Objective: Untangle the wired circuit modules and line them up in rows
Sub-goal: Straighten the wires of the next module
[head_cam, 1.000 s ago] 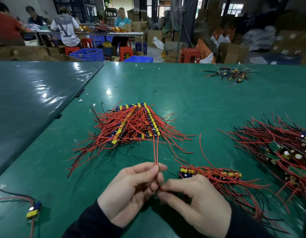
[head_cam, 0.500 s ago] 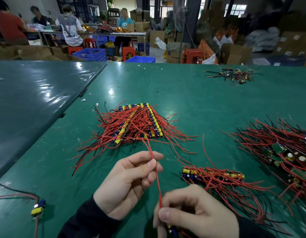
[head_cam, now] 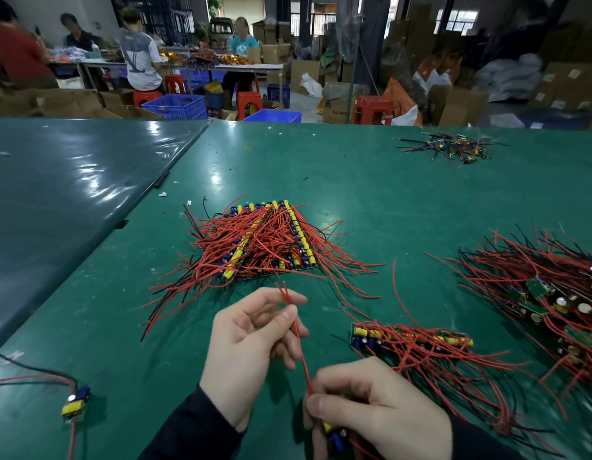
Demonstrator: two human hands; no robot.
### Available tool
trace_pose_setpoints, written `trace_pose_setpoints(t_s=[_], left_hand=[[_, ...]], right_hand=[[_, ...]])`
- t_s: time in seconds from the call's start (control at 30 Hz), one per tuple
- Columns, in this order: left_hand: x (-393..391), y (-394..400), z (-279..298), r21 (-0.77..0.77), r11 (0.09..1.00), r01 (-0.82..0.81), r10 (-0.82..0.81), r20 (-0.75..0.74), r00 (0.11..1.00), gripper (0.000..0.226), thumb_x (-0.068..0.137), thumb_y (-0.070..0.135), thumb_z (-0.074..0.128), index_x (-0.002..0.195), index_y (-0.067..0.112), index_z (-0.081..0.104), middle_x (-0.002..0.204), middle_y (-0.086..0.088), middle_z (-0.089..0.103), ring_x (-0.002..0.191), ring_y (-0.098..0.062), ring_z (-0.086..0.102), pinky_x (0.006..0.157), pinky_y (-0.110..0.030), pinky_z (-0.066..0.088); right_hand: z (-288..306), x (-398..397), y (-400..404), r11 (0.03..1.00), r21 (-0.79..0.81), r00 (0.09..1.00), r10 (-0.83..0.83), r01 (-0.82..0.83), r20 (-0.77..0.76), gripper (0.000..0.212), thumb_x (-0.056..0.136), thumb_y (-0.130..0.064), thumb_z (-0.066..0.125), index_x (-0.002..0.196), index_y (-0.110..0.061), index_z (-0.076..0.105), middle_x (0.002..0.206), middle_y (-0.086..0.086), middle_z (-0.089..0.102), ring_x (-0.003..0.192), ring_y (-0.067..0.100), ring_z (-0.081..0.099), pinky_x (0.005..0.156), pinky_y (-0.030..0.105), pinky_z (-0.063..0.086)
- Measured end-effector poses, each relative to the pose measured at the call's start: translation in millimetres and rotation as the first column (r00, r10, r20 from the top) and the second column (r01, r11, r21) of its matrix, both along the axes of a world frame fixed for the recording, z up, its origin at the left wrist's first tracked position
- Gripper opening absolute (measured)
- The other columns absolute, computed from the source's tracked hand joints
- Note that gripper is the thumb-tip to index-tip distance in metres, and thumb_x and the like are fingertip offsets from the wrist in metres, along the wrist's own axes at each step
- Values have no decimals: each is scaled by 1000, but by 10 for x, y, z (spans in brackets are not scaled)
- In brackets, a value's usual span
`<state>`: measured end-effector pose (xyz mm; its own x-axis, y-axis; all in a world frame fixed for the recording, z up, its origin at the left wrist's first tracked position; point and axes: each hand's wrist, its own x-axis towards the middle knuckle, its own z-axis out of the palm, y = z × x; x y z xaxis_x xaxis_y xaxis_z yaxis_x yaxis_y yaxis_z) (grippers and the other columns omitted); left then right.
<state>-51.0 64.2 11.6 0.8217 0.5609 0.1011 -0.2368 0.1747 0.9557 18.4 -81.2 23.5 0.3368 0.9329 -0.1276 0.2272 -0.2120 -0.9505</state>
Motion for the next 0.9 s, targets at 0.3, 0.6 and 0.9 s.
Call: trace_pose_setpoints(t_s=[0.3,0.6,0.9], left_hand=[[-6,-11,80,58,992,-113,103,149,983,17,74,9,61,88,4,69,62,-15,63,41,-17,54,39,-20,44],[-17,9,112,178,969,-170,139,174,975,17,74,6,61,89,0,66,65,-19,66,41,-17,55,41,-21,46],[-50,-105,106,326,920,-219,130,274,953,2,75,3,69,76,4,69,60,-13,65,44,-15,58,44,-20,47]], right_hand=[[45,-10,4,992,-84,902,-124,98,-414,31,96,-4,46,68,-4,58,59,15,61,43,14,59,41,17,45],[37,-33,27,988,-78,924,-150,130,-351,34,97,-15,48,66,-7,59,54,7,61,41,8,56,43,15,43],[22,43,7,963,-228,879,-229,143,-419,40,97,-20,47,62,-8,59,51,12,61,37,17,54,33,18,38]])
